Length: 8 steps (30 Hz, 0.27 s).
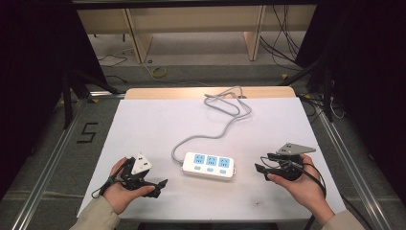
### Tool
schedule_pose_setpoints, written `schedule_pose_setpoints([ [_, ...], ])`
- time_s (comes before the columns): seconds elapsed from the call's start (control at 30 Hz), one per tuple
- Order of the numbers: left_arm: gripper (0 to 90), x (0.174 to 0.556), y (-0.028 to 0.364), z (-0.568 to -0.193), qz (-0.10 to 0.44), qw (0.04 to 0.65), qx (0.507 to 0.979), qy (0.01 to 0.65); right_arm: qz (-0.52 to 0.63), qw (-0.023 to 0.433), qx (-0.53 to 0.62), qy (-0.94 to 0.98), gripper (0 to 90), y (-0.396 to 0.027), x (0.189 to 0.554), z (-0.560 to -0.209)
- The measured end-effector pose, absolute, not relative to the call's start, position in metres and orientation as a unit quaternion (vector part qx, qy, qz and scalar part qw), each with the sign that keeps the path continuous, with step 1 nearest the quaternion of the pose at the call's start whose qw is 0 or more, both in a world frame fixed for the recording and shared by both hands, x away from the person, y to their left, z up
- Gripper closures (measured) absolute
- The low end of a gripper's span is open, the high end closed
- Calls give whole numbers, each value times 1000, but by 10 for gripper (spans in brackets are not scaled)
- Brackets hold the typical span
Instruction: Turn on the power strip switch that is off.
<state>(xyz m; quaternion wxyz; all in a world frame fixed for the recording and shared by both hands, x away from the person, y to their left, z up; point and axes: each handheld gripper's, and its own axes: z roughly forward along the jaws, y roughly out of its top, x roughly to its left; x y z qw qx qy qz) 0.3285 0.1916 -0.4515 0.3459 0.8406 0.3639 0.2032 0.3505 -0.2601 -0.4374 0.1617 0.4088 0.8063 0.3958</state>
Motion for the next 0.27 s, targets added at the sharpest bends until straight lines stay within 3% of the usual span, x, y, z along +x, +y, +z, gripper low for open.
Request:
schedule_pose_setpoints([
  [0.27,29,329,192,-452,201,347,840,367,402,164,408,803,330,-260,348,-439],
])
